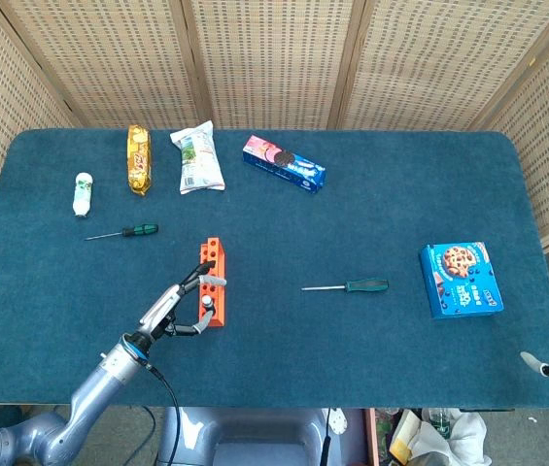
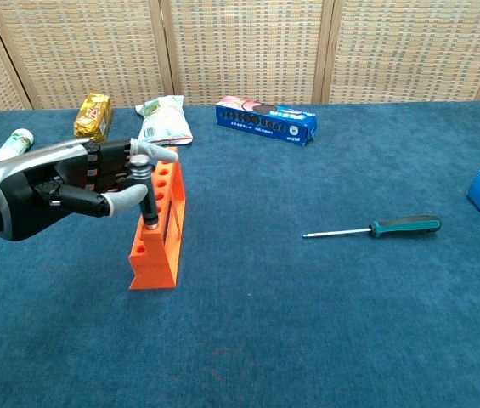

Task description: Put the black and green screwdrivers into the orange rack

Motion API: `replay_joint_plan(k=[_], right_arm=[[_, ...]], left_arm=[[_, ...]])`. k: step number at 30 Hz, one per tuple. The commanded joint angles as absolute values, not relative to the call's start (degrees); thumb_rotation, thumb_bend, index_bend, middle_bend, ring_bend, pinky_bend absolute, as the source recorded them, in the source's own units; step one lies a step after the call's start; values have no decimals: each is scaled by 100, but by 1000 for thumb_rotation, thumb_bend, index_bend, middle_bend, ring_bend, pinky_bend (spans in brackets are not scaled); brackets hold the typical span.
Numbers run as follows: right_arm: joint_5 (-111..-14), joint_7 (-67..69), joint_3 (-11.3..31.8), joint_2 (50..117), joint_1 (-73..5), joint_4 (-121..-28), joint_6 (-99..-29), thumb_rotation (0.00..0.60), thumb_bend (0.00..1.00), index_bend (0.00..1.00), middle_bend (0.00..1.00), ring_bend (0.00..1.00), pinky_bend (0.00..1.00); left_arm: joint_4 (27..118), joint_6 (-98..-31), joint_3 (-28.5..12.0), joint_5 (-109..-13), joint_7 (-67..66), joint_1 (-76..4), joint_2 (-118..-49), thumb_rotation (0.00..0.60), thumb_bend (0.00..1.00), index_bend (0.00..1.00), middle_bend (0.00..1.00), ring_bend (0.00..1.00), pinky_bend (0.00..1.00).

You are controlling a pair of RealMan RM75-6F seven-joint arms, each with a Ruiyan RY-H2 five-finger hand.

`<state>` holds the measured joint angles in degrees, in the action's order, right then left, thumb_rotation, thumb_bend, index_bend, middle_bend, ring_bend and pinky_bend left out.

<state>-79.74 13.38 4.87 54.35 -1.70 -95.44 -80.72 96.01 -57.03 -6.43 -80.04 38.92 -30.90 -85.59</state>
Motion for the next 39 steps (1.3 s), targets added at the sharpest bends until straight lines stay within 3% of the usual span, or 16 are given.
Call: replay_joint_plan(k=[1, 5, 13, 14, 16, 18, 19, 21, 31, 39], right_arm=[[-7977, 1335, 486, 5435, -171, -9548, -8073, 600, 0, 0, 0, 0, 0], [-7976, 1336, 488, 5435, -169, -9551, -8079, 600, 0, 0, 0, 0, 0], [-7986, 1350, 483, 5428, -167, -9562, -8080, 600, 0, 0, 0, 0, 0], [-7988, 1349, 484, 5426, -167, -9566, -8082, 600, 0, 0, 0, 0, 0], [-7989, 1351, 483, 5423, -163, -9567, -8090, 600, 0, 0, 0, 0, 0], [-7992, 1352, 484, 5421, -159, -9571, -8099, 600, 0, 0, 0, 0, 0], [-7994, 1353, 482, 5419, -157, -9573, -8100, 600, 0, 0, 0, 0, 0], [-7996, 1353, 481, 5418, -157, -9575, -8102, 600, 0, 0, 0, 0, 0], [-7997, 1343, 479, 5418, -160, -9583, -8096, 600, 0, 0, 0, 0, 0], [-8011, 1272, 466, 5435, -166, -9598, -8093, 600, 0, 0, 0, 0, 0]], left_arm=[[9650, -5769, -620, -8114, 3926, -3068, -8476, 600, 333, 173, 0, 0, 0], [9765, -5902, -596, -8290, 3973, -3031, -8307, 600, 221, 106, 0, 0, 0], [10187, -6223, -588, -8645, 4017, -2950, -7753, 600, 189, 38, 0, 0, 0], [10269, -6252, -587, -8683, 4016, -2943, -7650, 600, 218, 21, 0, 0, 0], [10402, -6274, -590, -8740, 4019, -2947, -7473, 600, 373, 3, 0, 0, 0], [10548, -6199, -577, -8830, 3942, -3002, -7210, 600, 736, 0, 0, 0, 0], [10639, -6125, -566, -8885, 3882, -3050, -7057, 600, 865, 0, 0, 0, 0], [10806, -5963, -549, -8950, 3742, -3144, -6780, 600, 998, 0, 0, 0, 0], [11720, -4816, -603, -8488, 2862, -3703, -5530, 600, 1000, 0, 0, 0, 0], [11824, -3994, -707, -8254, 3378, -4153, -5228, 600, 1000, 0, 0, 0, 0]])
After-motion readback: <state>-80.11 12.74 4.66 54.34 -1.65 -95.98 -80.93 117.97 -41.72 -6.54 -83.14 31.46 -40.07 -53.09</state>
